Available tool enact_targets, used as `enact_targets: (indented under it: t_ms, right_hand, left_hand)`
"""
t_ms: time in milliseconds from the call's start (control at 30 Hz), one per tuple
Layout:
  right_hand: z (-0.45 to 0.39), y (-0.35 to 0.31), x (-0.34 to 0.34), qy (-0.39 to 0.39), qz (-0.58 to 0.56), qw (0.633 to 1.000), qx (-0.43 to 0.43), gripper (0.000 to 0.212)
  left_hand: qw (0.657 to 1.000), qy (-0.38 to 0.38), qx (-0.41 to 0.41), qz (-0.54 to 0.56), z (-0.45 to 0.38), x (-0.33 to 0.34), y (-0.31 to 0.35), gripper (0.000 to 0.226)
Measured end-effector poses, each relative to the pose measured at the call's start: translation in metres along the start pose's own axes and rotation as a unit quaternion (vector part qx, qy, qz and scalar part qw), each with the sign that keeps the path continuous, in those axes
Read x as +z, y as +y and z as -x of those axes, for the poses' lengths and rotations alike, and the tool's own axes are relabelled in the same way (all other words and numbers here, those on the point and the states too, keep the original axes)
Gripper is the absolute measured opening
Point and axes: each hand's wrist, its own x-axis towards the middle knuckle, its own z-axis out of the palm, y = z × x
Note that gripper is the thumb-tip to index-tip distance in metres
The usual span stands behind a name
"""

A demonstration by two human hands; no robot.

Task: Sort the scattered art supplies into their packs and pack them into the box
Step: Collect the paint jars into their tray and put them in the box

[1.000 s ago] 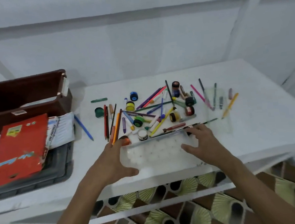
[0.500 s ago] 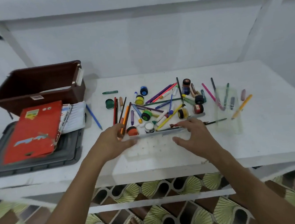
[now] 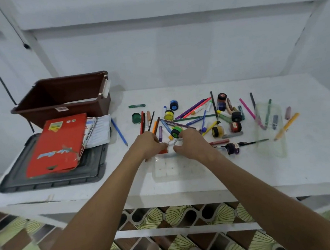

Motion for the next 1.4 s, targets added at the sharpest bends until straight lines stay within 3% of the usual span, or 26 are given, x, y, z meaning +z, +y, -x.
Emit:
enact_targets:
  t_ms: [100,233,367,433,567,700,900,1400]
  right_hand:
    - [-0.003,-0.001,-0.004,-0.013,-0.031,0.999,0.011,0.04]
    - [0.007,0.001,-0.016,0.035,-0.157,0.987,0.01,0.041]
    - [0.032,0.001,-0.022,0.004,-0.25,0.968,-0.018,0.051]
    - [0.041,0.002,-0.017,-0.015,-0.236,0.97,-0.047,0.06]
    - [0.05,0.002,0.0,0.033,-0.191,0.977,-0.093,0.047]
    - [0.052,-0.001,0.012,0.031,-0.141,0.985,-0.095,0.051]
    - [0.048,-0.005,0.021,0.018,-0.109,0.991,-0.077,0.041]
    - [0.05,-0.001,0.029,0.036,-0.114,0.986,-0.117,0.028]
  left_hand:
    - [0.999,0.035,0.001,0.041,0.006,-0.005,-0.001,0.031]
    - [0.986,0.091,0.05,0.131,0.03,-0.016,-0.009,0.027]
    - [0.982,0.092,0.128,0.107,0.054,-0.016,-0.015,0.022]
    - [0.983,0.078,0.15,0.073,0.059,-0.011,-0.018,0.028]
    - [0.982,0.07,0.172,0.043,0.06,-0.004,-0.024,0.03]
    - [0.978,0.086,0.191,0.016,0.061,0.0,-0.026,0.033]
    - [0.975,0.076,0.209,-0.003,0.056,0.007,-0.033,0.029]
    - [0.976,0.096,0.197,-0.005,0.053,0.017,-0.04,0.035]
